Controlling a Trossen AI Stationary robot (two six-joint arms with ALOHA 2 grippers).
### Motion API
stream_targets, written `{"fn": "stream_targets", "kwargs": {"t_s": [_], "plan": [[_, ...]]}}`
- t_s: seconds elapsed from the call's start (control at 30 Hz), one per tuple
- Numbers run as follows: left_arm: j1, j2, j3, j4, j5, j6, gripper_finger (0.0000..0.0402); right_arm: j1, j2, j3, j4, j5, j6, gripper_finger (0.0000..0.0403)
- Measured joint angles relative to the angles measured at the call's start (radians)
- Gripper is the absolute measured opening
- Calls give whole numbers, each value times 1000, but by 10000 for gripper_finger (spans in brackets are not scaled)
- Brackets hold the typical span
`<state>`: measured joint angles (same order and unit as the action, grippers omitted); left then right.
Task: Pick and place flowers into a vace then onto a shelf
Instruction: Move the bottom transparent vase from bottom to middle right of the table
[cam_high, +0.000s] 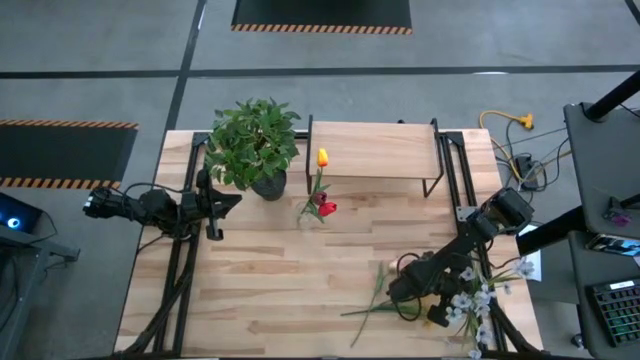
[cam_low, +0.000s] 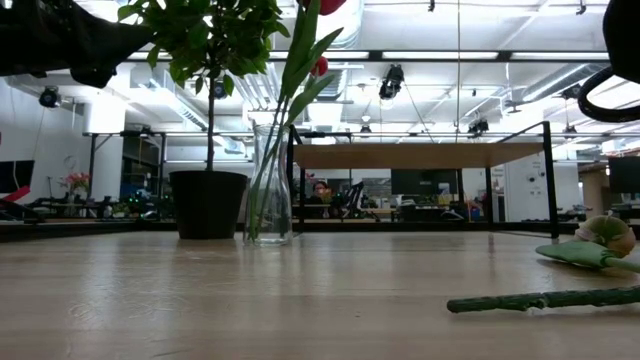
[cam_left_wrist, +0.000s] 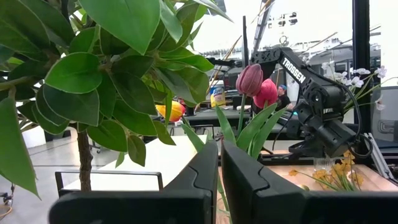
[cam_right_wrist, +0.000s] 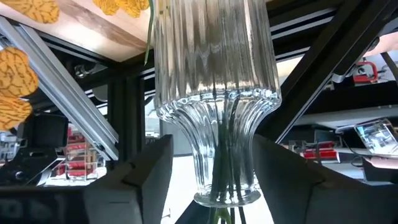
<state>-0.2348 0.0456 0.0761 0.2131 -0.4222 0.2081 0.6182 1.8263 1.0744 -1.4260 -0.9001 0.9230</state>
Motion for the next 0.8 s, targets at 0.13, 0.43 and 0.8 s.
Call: {"fn": "stream_targets", "kwargs": {"t_s": [0.13,0.43,0.8], "plan": [[0,0,0,0,0,0,4,0,0,0,-1,0,-1,184],[0,0,0,0,0,0,4,0,0,0,-1,-6,-24,133],[0,0,0,0,0,0,4,0,-3,0,-10,-58,-65,119]]}}
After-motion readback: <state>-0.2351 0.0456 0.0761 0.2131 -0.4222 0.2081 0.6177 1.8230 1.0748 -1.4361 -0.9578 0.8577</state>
